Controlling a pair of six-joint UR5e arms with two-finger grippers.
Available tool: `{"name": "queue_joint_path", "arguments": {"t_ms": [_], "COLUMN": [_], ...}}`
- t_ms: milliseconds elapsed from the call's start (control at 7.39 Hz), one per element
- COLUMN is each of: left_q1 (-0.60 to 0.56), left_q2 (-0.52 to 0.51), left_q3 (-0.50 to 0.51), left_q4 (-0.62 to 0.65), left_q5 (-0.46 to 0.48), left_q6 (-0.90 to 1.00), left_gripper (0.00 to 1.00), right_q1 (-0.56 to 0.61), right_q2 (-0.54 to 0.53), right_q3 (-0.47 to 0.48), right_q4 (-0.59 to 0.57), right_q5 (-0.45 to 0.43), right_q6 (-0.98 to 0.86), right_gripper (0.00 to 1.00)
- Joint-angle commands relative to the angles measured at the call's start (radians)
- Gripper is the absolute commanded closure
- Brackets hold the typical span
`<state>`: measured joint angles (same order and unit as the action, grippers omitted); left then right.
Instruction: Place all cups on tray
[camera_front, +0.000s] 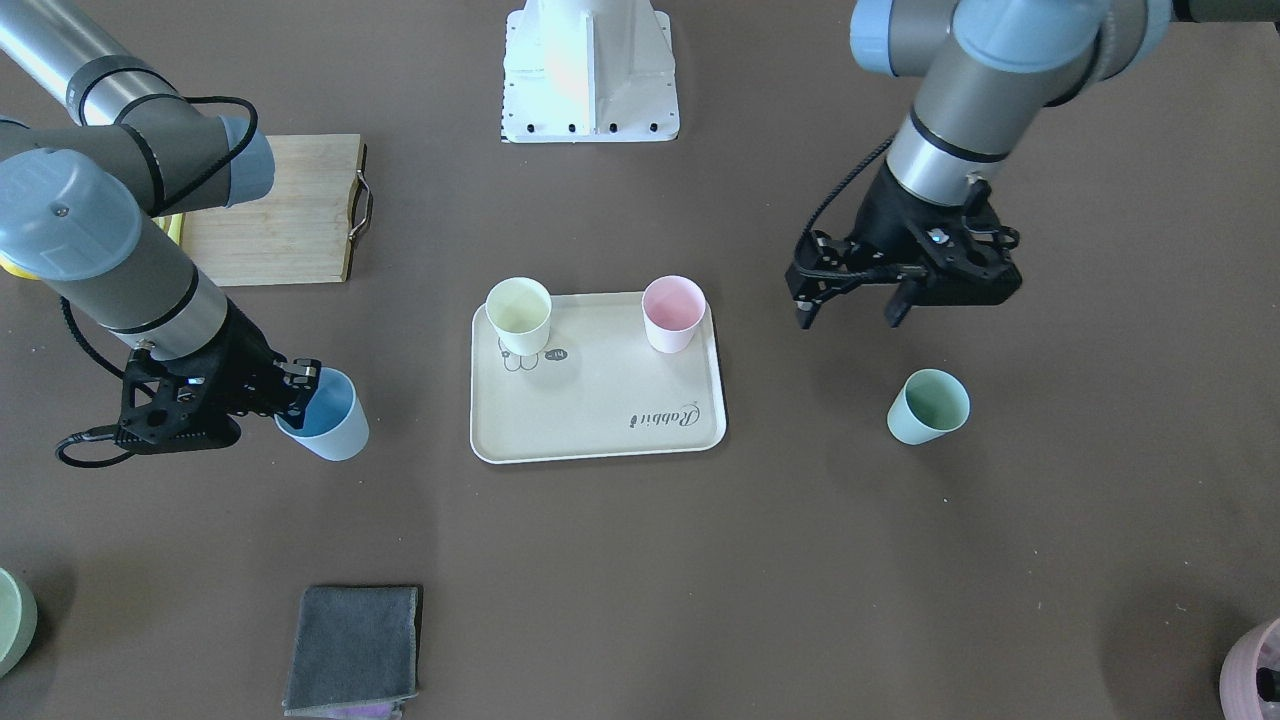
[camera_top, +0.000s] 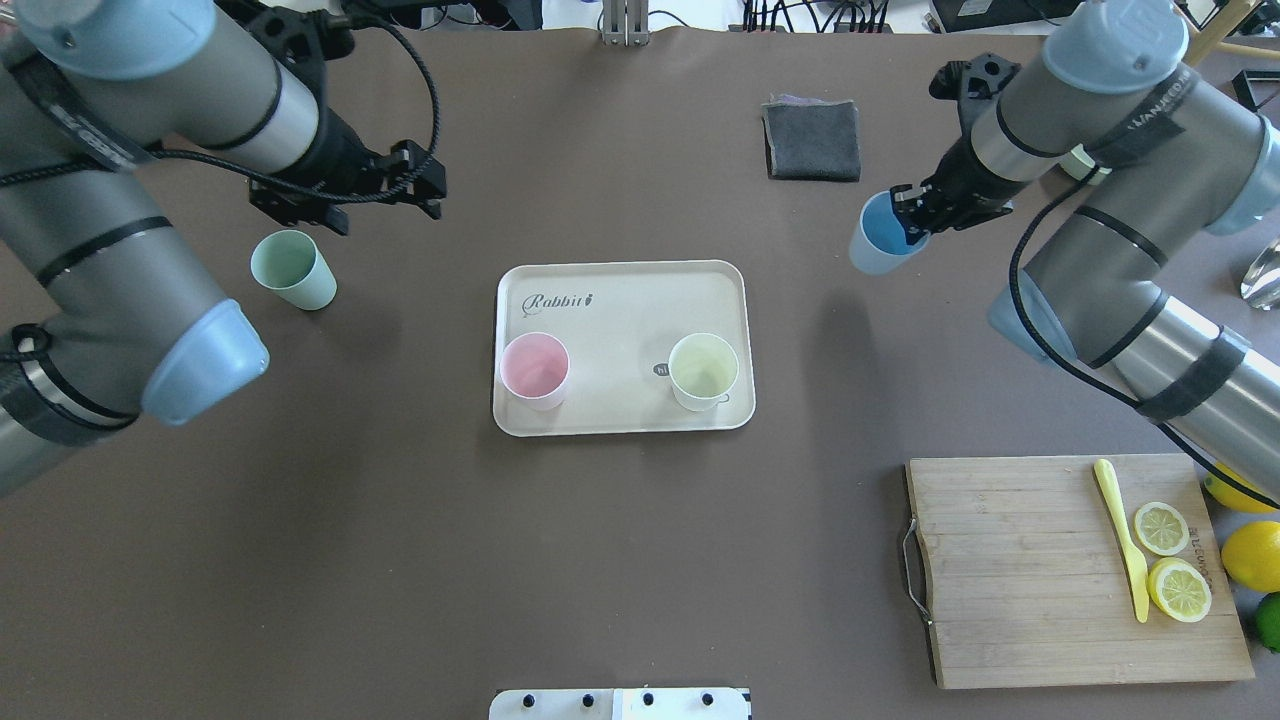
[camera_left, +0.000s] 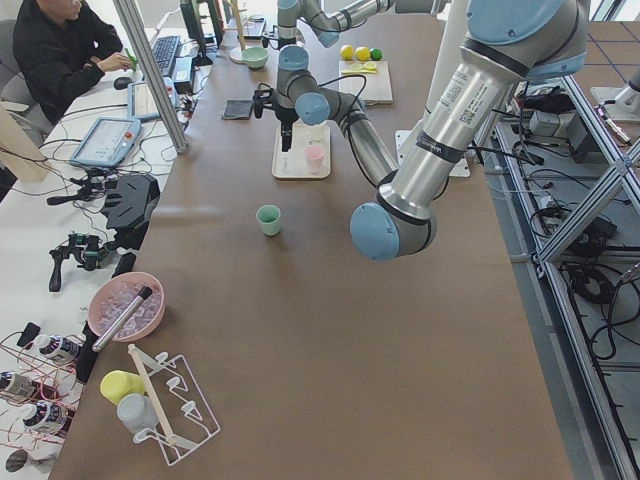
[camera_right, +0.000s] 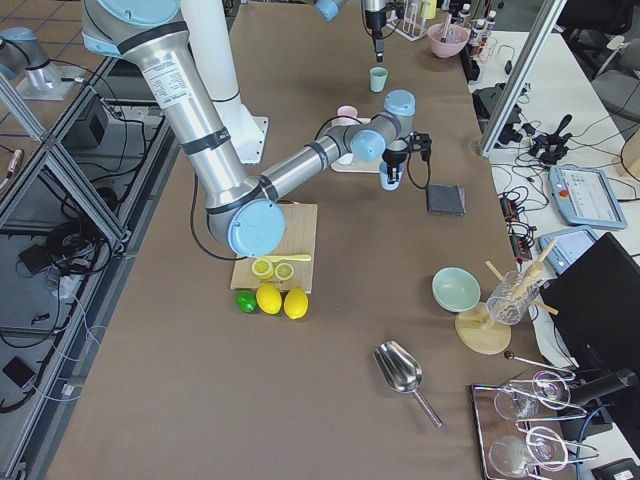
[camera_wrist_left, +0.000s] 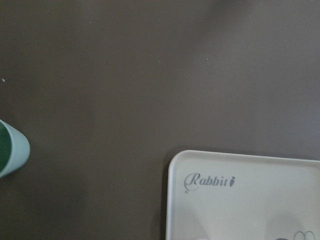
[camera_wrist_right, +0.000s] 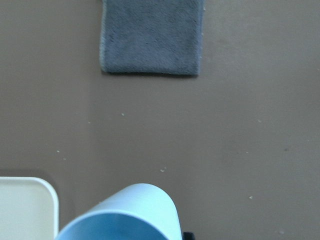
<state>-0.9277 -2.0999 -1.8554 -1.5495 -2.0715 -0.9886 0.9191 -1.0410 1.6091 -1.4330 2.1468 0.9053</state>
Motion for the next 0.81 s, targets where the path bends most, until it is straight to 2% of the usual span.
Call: {"name": "queue_joint_path", "arguments": {"t_ms": [0, 271, 406, 676], "left_q1": [-0.136, -0.221, -0.239, -0.24], "left_q2": [0.055, 0.064, 0.084, 0.098], "left_q3": [0.06, 0.142, 0.177, 0.254], "left_q4": [0.016, 0.012, 0.006, -0.11], "left_q5": [-0.066, -0.091, -0.108, -0.108], "left_q6": [0.253, 0.403, 0.474, 0.478], "left_gripper": [0.03, 0.03, 0.03, 0.03], "right_q1": [-0.052, -0.124, -0.161, -0.213], "right_q2": [0.122, 0.243, 0.246, 0.24], "right_q3": [-0.03, -0.156, -0.173, -0.237], "right_q4": [-0.046, -0.041, -0.035, 0.058], "right_q5": [-0.01, -0.074, -0.123, -0.145], "right_q6": [0.101, 0.162, 0.164, 0.187], "right_gripper": [1.0, 1.0, 1.0, 1.0]}}
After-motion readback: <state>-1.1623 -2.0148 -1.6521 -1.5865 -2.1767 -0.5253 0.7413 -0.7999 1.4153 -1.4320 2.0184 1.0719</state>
